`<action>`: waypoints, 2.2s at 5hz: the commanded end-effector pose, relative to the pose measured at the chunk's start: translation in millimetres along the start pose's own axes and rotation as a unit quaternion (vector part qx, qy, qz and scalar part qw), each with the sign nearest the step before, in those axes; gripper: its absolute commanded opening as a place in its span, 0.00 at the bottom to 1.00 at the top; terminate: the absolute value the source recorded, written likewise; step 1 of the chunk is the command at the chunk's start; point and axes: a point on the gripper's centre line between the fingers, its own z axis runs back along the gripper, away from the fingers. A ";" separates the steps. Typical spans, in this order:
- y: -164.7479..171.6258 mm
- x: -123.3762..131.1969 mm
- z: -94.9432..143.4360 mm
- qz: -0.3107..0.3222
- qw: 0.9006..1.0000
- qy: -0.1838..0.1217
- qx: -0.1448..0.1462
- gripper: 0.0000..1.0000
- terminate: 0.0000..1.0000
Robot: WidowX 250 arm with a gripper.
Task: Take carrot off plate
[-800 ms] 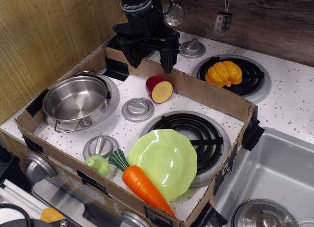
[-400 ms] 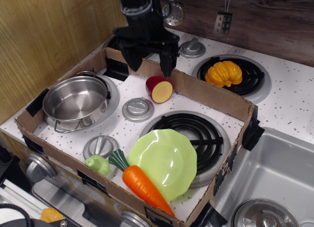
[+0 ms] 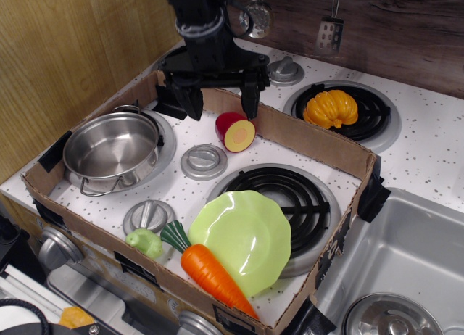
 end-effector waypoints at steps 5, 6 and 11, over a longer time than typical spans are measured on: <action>-18.0 -105.7 27.7 0.333 0.942 -0.030 0.011 1.00 0.00; -17.4 -116.4 18.4 0.355 0.935 -0.006 0.006 1.00 0.00; 7.7 -131.0 -30.4 0.386 0.922 0.031 0.016 1.00 0.00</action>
